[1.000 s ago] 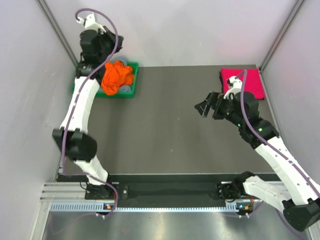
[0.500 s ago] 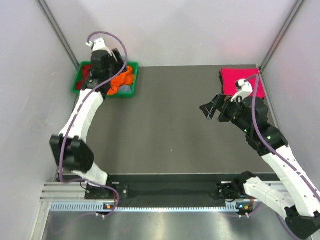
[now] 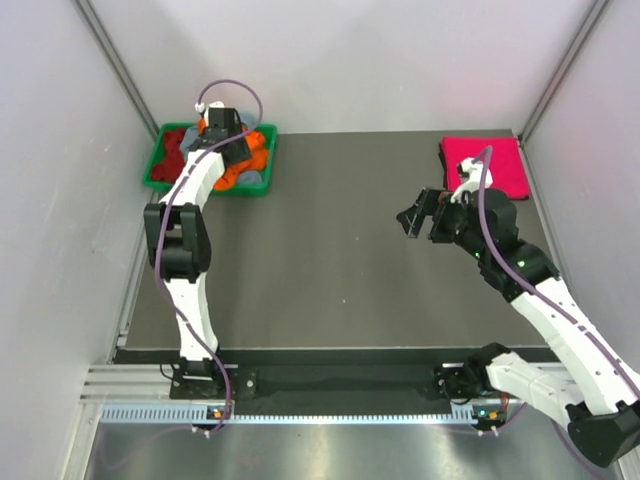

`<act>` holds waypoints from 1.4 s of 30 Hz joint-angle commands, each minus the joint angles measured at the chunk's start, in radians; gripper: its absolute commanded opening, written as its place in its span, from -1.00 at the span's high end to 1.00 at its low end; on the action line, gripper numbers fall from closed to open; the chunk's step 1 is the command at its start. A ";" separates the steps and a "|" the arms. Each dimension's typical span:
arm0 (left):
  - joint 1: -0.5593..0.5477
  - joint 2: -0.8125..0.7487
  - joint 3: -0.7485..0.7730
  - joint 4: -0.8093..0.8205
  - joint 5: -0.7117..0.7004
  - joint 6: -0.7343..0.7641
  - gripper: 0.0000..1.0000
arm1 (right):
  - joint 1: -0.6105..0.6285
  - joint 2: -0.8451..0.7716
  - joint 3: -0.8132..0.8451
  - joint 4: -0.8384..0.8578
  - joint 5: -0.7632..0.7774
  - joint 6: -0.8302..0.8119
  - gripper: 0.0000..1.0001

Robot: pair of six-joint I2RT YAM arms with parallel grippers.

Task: Fold and stack the t-shirts
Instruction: Grab the tshirt from the pile

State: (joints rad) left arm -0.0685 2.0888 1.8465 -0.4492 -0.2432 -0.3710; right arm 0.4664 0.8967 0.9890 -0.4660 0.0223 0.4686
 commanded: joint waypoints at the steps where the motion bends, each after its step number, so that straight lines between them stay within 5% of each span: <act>1: 0.003 0.089 0.108 -0.043 -0.041 0.009 -0.27 | 0.000 0.027 0.033 0.055 0.030 -0.045 -0.99; 7: 0.003 0.203 0.258 -0.156 -0.096 0.001 0.03 | -0.003 0.087 0.053 0.075 0.082 -0.079 -0.99; 15: -0.002 0.129 0.194 -0.152 -0.143 0.060 -0.27 | -0.017 0.099 0.046 0.079 0.068 -0.050 -0.99; 26: -0.004 0.051 0.162 -0.189 -0.174 0.103 -0.30 | -0.023 0.087 0.034 0.081 0.025 -0.036 -0.99; 36: -0.001 0.151 0.131 -0.183 -0.177 0.081 -0.27 | -0.026 0.090 0.027 0.086 0.019 -0.042 -0.99; 37: -0.002 0.155 0.134 -0.178 -0.180 0.084 -0.21 | -0.028 0.094 0.027 0.086 0.018 -0.044 -1.00; 39: -0.001 0.165 0.141 -0.177 -0.182 0.090 0.34 | -0.028 0.096 0.028 0.092 0.013 -0.041 -1.00; 42: -0.001 0.154 0.201 -0.190 -0.173 0.124 0.86 | -0.028 0.105 0.034 0.096 -0.001 -0.030 -0.99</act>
State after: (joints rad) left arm -0.0719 2.2581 1.9835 -0.6407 -0.4095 -0.2783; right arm 0.4484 1.0031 1.0023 -0.4297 0.0410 0.4252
